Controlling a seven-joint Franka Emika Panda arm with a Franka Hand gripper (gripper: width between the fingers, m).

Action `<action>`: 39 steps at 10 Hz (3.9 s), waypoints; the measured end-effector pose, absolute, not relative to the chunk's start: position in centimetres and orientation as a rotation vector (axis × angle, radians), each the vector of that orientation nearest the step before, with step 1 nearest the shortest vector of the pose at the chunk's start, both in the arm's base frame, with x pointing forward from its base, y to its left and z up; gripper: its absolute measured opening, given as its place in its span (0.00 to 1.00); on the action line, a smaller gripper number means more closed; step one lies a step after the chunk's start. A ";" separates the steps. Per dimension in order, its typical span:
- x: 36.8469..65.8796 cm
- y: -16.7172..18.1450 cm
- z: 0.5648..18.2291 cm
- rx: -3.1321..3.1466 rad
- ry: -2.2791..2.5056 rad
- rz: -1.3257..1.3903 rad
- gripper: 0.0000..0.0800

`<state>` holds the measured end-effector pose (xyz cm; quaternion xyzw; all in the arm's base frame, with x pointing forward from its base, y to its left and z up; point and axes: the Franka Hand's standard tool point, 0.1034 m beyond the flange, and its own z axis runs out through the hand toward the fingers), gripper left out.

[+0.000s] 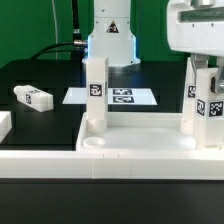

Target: Assemble desk

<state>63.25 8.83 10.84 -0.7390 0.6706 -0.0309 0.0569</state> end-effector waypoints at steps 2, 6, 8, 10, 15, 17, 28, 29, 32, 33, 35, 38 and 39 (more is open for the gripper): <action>63.2 8.9 10.8 -2.094 2.164 -0.067 0.36; 63.3 9.0 10.8 -1.863 2.350 -0.035 0.36; 63.2 8.9 10.7 -1.929 2.299 -0.040 0.49; 63.2 8.8 10.6 -2.051 2.204 -0.038 0.77; 63.4 9.4 10.8 -2.441 1.788 -0.059 0.81; 63.5 9.5 10.9 -2.516 1.676 -0.082 0.81; 63.5 9.2 10.8 -3.092 0.505 -0.153 0.78; 63.5 9.2 10.8 -3.102 0.453 -0.154 0.78; 63.5 9.2 10.7 -3.098 0.473 -0.153 0.36; 63.5 9.2 10.7 -3.098 0.474 -0.153 0.36; 63.5 9.1 10.7 -3.088 0.525 -0.153 0.36; 63.5 9.2 10.7 -3.012 0.820 -0.149 0.36; 63.5 9.1 10.6 -2.959 0.970 -0.147 0.36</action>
Offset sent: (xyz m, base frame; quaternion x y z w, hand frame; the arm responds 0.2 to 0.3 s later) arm -0.0008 0.0034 -0.0059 -0.0054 -0.0311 0.2260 0.9736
